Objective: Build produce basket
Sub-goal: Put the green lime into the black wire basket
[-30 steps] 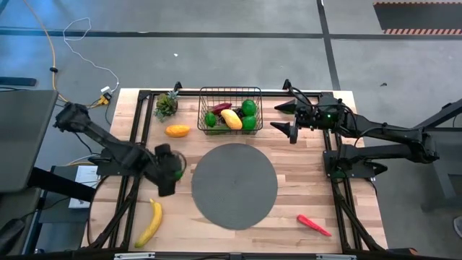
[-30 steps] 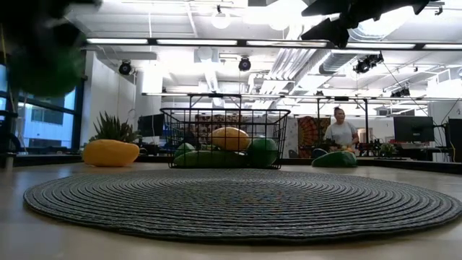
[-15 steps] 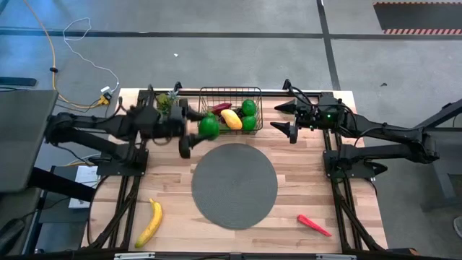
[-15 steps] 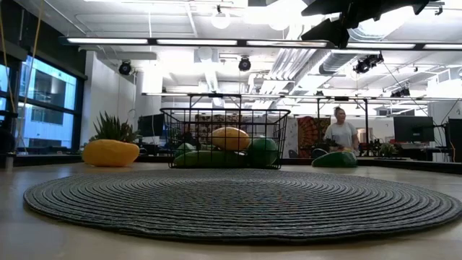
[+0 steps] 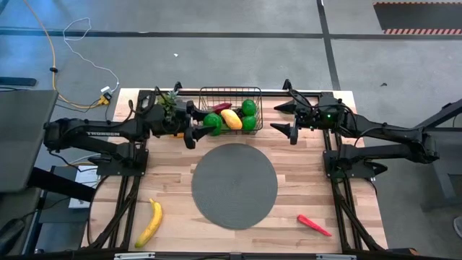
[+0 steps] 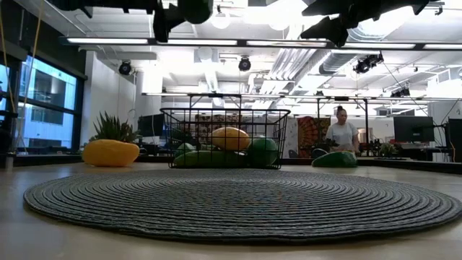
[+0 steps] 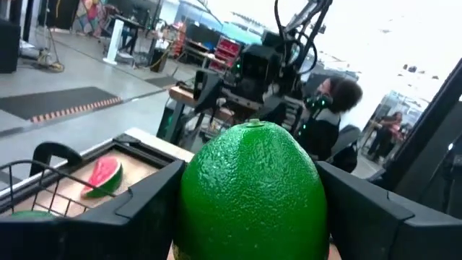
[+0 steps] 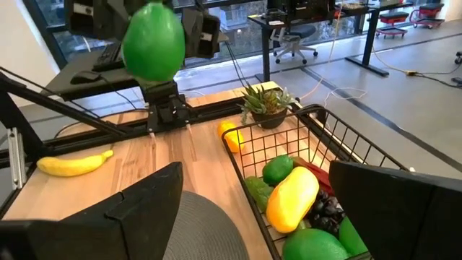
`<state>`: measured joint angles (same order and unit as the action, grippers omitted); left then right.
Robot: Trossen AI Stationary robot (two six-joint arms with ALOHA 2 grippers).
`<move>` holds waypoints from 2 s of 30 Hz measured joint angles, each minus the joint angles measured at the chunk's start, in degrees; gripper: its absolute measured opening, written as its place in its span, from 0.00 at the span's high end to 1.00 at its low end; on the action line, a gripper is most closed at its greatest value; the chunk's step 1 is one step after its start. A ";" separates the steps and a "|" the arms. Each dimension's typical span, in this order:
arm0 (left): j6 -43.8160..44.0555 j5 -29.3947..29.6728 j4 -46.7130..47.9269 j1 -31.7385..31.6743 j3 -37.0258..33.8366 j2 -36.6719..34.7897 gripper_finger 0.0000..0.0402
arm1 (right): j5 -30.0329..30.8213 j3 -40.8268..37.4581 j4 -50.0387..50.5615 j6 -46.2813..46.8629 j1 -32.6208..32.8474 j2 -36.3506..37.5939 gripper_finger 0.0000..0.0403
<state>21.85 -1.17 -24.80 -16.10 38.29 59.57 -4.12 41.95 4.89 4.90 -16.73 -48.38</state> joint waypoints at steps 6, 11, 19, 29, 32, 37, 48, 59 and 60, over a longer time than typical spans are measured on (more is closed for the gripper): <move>-1.45 0.55 -0.42 -0.02 -0.07 -0.11 0.31 | 0.00 0.00 -0.02 -1.31 0.01 0.00 0.18; -1.45 0.55 -0.31 -0.02 -0.07 -0.10 0.31 | 0.00 0.00 -0.04 -1.31 0.02 0.00 0.18; -1.43 0.55 -0.22 -0.02 -0.07 0.07 0.31 | 0.02 0.00 -0.04 -1.33 0.00 0.00 0.18; 1.87 5.80 3.53 -0.71 3.58 3.36 0.31 | 0.02 0.00 -0.04 -1.31 0.00 0.00 0.18; 0.83 6.81 12.58 -2.85 10.12 7.42 0.31 | 0.02 0.00 -0.04 -1.31 0.01 0.00 0.18; -2.30 15.42 31.95 -8.26 23.50 17.09 0.31 | 0.04 0.00 -0.04 -0.36 0.02 0.00 0.18; -8.43 19.11 41.49 -17.55 33.37 35.45 0.31 | 0.04 0.00 -0.04 0.67 0.02 0.00 0.18; -6.59 22.14 41.73 -19.19 33.37 43.07 0.31 | 0.04 0.00 -0.02 2.78 0.01 0.00 0.18; -6.75 22.02 41.82 -19.19 33.37 43.34 0.31 | 0.04 0.00 -0.02 2.80 0.02 0.00 0.18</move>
<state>15.10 20.85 17.03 -35.29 71.66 102.91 -4.08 41.95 4.86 7.70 -16.71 -48.38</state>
